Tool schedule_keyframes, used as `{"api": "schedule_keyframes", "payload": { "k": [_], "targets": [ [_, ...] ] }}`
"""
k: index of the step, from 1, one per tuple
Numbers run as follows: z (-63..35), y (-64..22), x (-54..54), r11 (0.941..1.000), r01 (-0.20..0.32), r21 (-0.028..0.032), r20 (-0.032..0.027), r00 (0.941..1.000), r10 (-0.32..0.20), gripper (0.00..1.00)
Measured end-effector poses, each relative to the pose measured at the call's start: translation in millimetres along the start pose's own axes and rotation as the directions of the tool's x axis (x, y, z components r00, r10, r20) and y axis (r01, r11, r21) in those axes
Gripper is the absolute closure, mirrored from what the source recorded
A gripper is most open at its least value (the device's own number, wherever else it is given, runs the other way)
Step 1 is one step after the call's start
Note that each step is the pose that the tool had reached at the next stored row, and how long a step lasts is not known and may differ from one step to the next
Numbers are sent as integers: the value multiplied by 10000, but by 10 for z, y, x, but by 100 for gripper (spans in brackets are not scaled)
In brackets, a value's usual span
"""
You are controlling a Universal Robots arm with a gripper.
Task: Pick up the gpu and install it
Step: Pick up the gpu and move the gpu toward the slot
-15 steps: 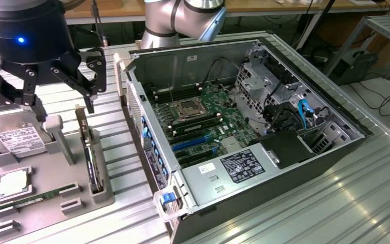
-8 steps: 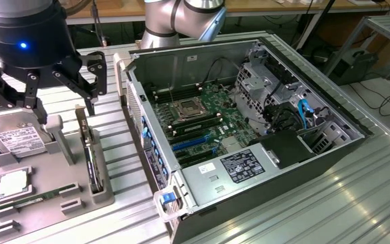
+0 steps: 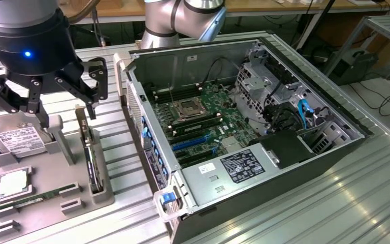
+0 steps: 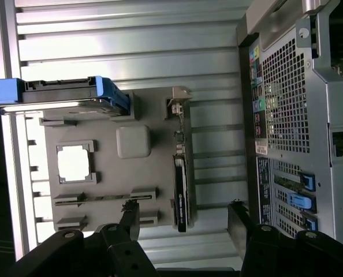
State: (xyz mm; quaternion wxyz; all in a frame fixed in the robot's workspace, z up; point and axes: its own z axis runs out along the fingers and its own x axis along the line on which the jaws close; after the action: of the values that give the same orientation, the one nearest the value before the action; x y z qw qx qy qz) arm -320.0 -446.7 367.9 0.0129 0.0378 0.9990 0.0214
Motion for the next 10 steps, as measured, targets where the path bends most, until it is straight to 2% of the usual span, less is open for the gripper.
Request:
{"api": "schedule_keyframes", "payload": {
  "k": [10],
  "targets": [
    [86,-4,2,10000,0,-1,0,10000,0,28]
  ]
}}
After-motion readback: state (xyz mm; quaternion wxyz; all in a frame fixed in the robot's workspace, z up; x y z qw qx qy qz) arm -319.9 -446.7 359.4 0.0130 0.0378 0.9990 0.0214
